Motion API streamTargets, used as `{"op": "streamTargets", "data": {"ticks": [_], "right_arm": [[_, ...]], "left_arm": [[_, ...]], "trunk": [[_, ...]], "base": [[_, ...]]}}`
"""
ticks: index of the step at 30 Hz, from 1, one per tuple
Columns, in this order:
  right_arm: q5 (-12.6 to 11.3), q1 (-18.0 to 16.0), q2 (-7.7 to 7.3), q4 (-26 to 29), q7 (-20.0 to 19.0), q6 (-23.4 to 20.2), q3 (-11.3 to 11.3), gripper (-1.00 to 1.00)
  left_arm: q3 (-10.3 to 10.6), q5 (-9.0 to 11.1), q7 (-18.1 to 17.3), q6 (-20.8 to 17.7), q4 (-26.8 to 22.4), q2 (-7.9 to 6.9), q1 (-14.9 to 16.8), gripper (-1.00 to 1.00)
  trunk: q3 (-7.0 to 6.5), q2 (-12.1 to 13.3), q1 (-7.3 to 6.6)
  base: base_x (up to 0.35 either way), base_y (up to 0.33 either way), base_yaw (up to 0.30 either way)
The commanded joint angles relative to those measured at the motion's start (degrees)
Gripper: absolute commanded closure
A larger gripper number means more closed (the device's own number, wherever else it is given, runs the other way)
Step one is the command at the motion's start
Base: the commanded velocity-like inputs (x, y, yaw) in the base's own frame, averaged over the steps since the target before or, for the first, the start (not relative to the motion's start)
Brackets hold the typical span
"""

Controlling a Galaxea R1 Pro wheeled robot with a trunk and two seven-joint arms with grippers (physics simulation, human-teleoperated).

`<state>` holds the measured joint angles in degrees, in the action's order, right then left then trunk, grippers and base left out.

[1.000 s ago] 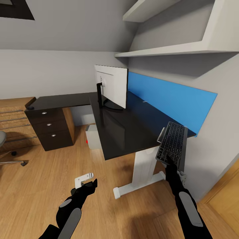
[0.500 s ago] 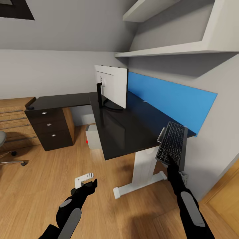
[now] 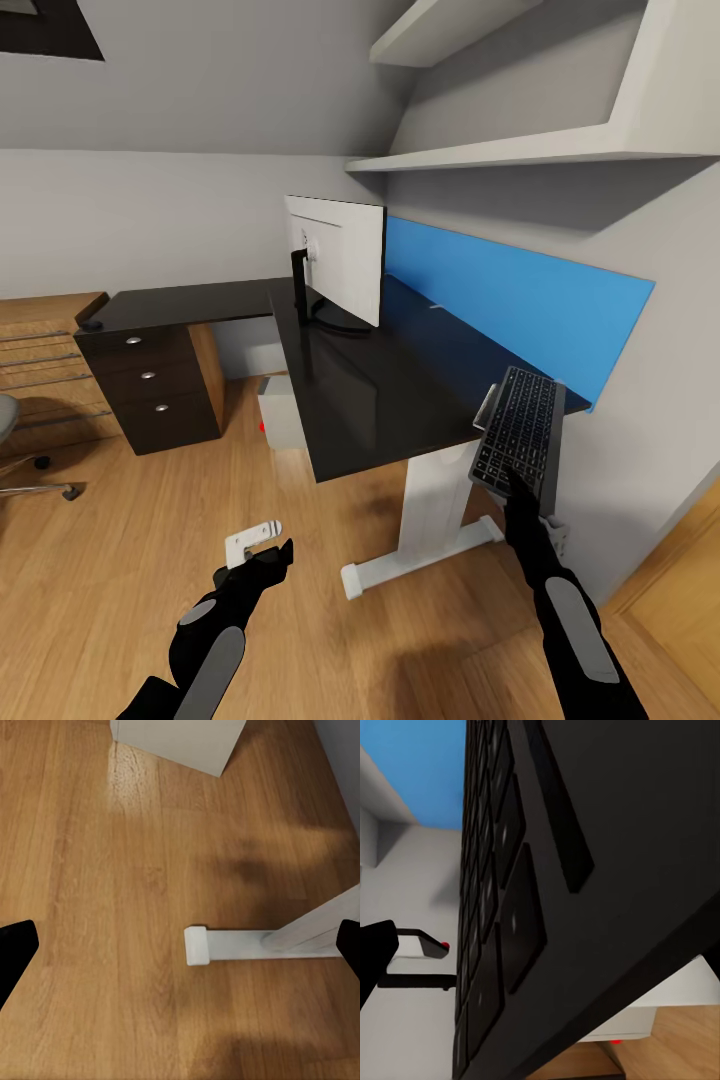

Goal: In the bedroom, organize the workspace by keeping the computer under the desk, ensuring the monitor is on the desk, placing the keyboard on the desk next to the monitor, placing the mouse on the desk next to the keyboard, moving the folder from the swivel chair onto the desk next to the mouse, stacking the notebook on top of the folder with the pen on top of the notebook, and positioning the swivel chair next to the desk.

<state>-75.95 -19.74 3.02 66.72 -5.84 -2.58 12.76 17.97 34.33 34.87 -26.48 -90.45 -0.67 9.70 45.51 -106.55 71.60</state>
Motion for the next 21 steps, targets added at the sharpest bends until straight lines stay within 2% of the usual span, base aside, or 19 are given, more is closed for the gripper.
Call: {"op": "streamTargets", "data": {"ticks": [1,4,5,21], "right_arm": [[-0.6,0.0,0.06,0.0,-0.2,-0.3,0.2,-1.0],[-0.6,0.0,0.06,0.0,-0.2,-0.2,0.2,-1.0],[-0.6,0.0,0.06,0.0,-0.2,-0.2,0.2,1.0],[-0.5,0.0,0.06,0.0,-0.5,-0.1,0.2,1.0]], "left_arm": [[0.1,0.5,0.5,-0.1,-0.1,-0.06,0.1,-1.0],[0.1,0.5,0.5,-0.1,-0.1,-0.05,0.1,-1.0],[0.1,0.5,0.5,-0.1,-0.1,-0.05,0.1,-1.0],[0.2,0.5,0.5,0.0,0.0,-0.03,0.1,-1.0]], "trunk": [[0.05,0.0,-0.01],[0.05,0.0,-0.01],[0.05,0.0,-0.01],[0.05,0.0,-0.01]], "base": [[0.0,0.0,0.0],[0.0,0.0,0.0],[0.0,0.0,0.0],[0.0,0.0,0.0]]}}
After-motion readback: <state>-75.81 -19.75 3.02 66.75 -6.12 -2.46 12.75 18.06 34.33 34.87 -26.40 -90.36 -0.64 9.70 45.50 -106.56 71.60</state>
